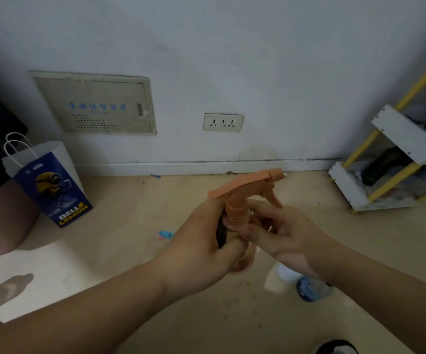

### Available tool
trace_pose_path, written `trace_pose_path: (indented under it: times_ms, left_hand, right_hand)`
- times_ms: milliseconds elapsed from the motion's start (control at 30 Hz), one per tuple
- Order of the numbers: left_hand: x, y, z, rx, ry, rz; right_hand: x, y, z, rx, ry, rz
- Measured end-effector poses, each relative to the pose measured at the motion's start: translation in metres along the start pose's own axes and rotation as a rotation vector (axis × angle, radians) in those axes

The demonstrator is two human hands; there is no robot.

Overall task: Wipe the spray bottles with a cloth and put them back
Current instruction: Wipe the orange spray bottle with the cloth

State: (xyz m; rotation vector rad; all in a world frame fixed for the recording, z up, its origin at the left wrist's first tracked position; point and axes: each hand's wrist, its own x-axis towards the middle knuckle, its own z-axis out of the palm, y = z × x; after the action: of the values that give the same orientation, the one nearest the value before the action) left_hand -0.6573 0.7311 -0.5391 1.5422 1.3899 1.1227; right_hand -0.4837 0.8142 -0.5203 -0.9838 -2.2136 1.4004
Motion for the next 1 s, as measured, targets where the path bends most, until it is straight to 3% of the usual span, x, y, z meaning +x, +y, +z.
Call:
trace_pose_path:
  times_ms: [133,233,300,367,467,600,700,833,1000]
  left_hand:
    - [-0.002,-0.005,0.001,0.064,0.120,-0.011]
    - [0.009,-0.004,-0.005,0.115,0.175,-0.019]
    - [0.017,-0.006,-0.011,0.383,0.188,0.045]
    - [0.020,-0.011,-0.012,0.650,0.207,0.073]
    - [0.019,-0.017,-0.002,0.874,0.233,0.127]
    - [0.017,-0.026,0.013,1.028,0.192,0.184]
    - [0.020,-0.026,0.015,0.959,0.093,0.179]
    - [0.038,-0.021,-0.010,0.698,-0.075,-0.103]
    - [0.045,-0.006,-0.039,0.247,0.171,-0.545]
  right_hand:
    - [0.007,0.001,0.007,0.247,0.175,0.275]
    - [0.005,-0.005,0.011,0.099,0.175,0.364]
    - [0.004,-0.015,0.010,0.106,0.207,0.334]
    - [0.005,-0.028,0.005,0.284,0.210,0.322]
    - [0.002,-0.043,0.004,0.429,0.129,0.371]
    - [0.003,-0.034,0.012,0.491,0.208,0.509]
    - [0.007,-0.021,0.004,0.495,0.203,0.584]
    - [0.004,-0.015,-0.015,0.352,0.187,0.462]
    - [0.000,-0.006,-0.034,0.259,0.243,0.423]
